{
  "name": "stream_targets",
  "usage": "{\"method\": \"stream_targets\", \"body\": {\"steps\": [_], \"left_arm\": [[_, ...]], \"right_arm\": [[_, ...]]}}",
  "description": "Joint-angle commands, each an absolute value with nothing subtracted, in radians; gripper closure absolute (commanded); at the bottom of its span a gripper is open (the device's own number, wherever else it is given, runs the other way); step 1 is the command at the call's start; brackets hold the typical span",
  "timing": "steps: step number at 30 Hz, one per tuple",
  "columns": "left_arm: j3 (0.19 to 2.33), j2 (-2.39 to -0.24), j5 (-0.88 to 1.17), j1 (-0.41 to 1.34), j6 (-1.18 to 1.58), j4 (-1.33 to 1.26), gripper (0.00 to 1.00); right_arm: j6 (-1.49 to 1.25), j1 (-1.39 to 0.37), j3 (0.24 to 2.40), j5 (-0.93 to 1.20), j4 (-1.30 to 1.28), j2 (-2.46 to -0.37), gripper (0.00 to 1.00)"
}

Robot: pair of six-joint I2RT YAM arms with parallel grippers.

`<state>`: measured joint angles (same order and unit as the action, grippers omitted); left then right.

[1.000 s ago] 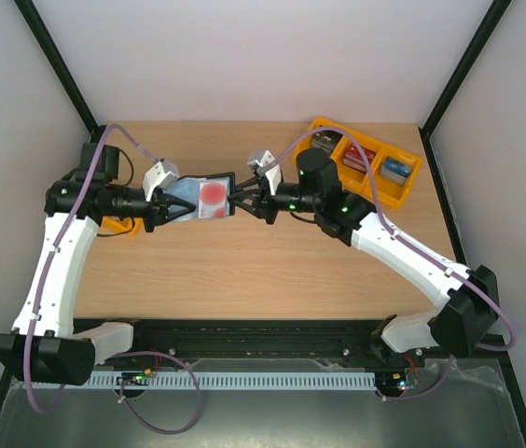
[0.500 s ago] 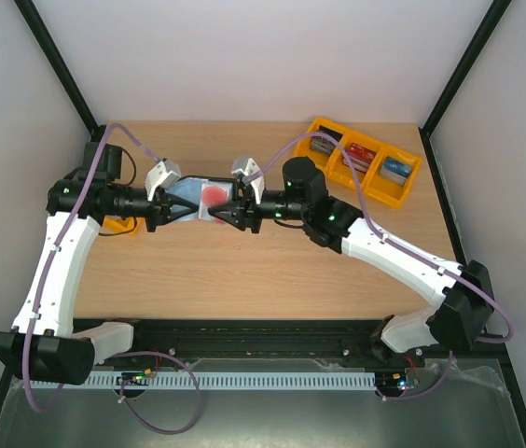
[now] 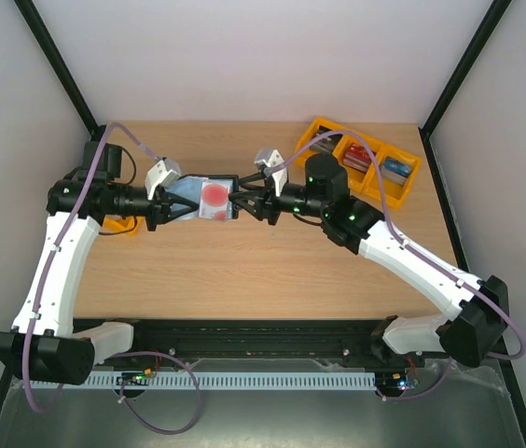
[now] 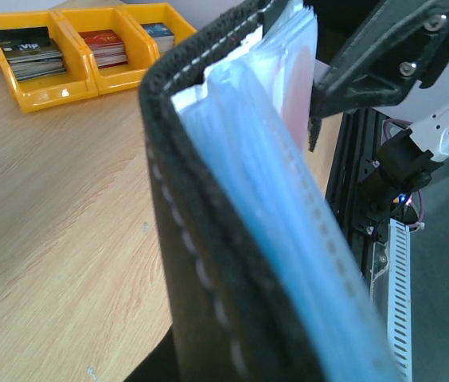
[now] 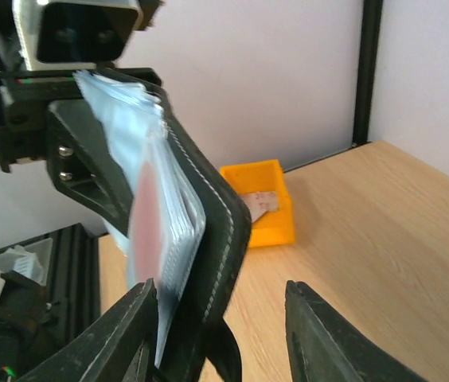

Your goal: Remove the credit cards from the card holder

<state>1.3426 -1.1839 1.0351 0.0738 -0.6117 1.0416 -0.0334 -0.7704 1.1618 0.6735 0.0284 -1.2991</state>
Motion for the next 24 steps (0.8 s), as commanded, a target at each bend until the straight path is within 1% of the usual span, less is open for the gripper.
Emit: {"method": "stream_targets", "body": {"steps": [1, 3, 6, 11, 19, 24], "left_arm": [[1.365, -1.171, 1.069, 0.078, -0.62, 1.043, 0.98], [1.362, -1.169, 1.069, 0.078, -0.621, 1.044, 0.98], [1.364, -1.171, 1.069, 0.078, -0.621, 1.042, 0.98], [1.368, -1.181, 1.074, 0.078, -0.618, 1.042, 0.98], [1.362, -1.171, 1.08, 0.078, -0.627, 1.052, 0.98], [1.359, -1.166, 1.087, 0.078, -0.629, 1.052, 0.98]], "right_arm": [[-0.043, -0.756, 1.139, 0.634, 0.002, -1.259, 0.59], [-0.049, -0.756, 1.135, 0.619, 0.0, -1.256, 0.63], [-0.062, -0.755, 1.131, 0.613, 0.001, -1.264, 0.64], [-0.099, -0.756, 1.123, 0.669, 0.051, -1.288, 0.62], [-0.135, -0.758, 1.152, 0.696, 0.089, -1.332, 0.61], [-0.151, -0.77, 1.157, 0.678, 0.109, -1.348, 0.6]]}}
